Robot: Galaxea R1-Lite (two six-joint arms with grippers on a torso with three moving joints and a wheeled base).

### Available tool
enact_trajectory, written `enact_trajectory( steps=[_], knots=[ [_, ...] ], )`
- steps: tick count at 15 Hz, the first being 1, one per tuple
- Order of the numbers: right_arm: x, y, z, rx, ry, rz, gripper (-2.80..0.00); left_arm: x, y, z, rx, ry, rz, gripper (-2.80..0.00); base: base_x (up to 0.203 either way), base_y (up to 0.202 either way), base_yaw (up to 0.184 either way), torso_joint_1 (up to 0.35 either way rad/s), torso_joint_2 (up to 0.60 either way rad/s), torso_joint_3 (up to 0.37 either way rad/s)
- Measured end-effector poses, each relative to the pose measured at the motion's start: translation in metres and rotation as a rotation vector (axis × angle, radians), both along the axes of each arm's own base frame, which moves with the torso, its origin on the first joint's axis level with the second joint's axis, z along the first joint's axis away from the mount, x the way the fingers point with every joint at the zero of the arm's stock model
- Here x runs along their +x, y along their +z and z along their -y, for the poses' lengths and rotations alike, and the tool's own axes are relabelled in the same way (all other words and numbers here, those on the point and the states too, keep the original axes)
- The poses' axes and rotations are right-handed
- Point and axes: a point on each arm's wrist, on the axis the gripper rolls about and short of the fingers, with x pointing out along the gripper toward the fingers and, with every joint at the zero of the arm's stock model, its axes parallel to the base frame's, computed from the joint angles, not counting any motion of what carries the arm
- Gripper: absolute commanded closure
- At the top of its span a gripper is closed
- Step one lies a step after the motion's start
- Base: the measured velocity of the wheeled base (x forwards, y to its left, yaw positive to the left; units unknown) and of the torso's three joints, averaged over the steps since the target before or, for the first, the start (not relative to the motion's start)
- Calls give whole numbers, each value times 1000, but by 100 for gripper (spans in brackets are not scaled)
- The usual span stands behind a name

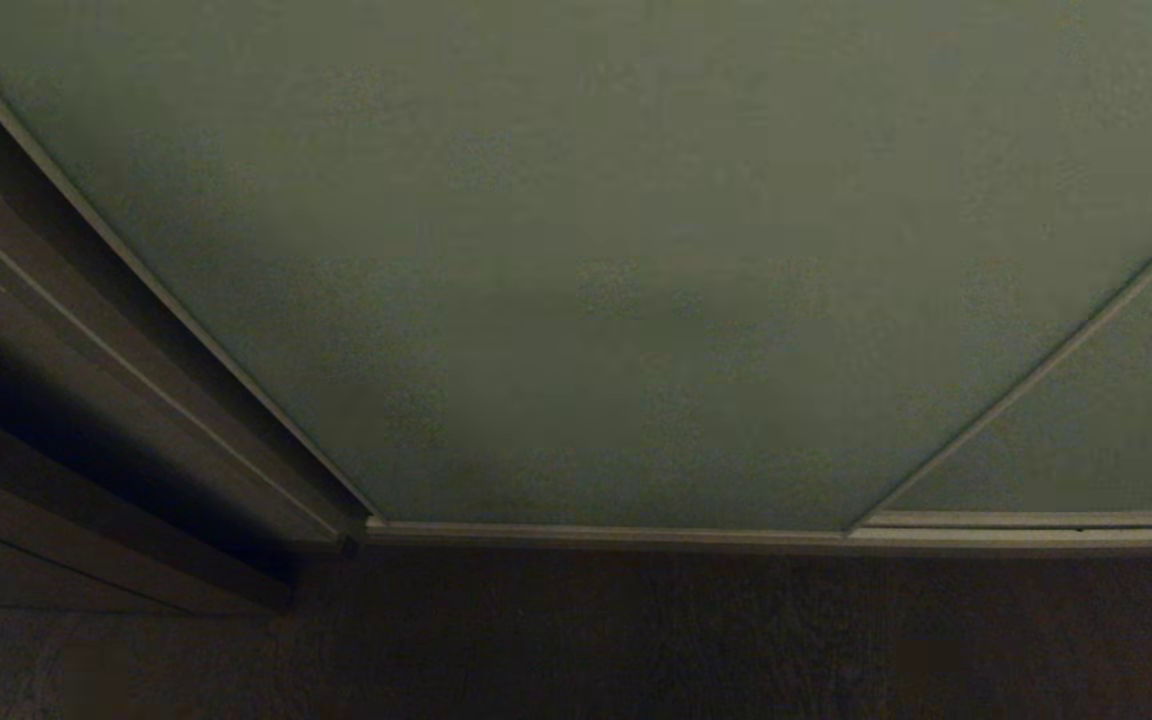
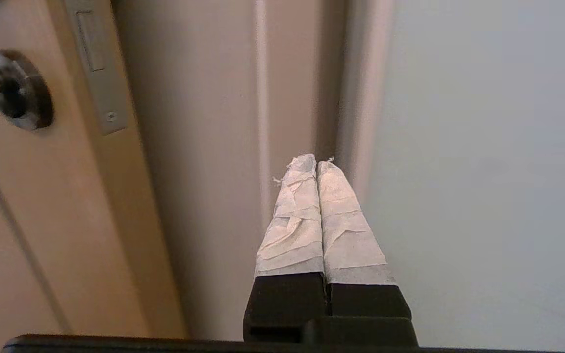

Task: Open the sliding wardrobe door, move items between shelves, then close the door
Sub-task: Open the door

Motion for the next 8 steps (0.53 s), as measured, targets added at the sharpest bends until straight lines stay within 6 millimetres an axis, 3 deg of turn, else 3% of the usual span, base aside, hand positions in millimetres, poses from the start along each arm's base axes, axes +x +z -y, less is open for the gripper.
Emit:
enact_trajectory(
  steps=[3, 8],
  knots=[
    [0, 0, 0, 0, 0, 0, 0, 20, 7, -8, -22, 30, -71, 0, 0, 0, 0, 0, 0, 0],
    [0, 0, 0, 0, 0, 0, 0, 49, -1, -20, -67, -32, -194, 0, 0, 0, 0, 0, 0, 0]
  ],
)
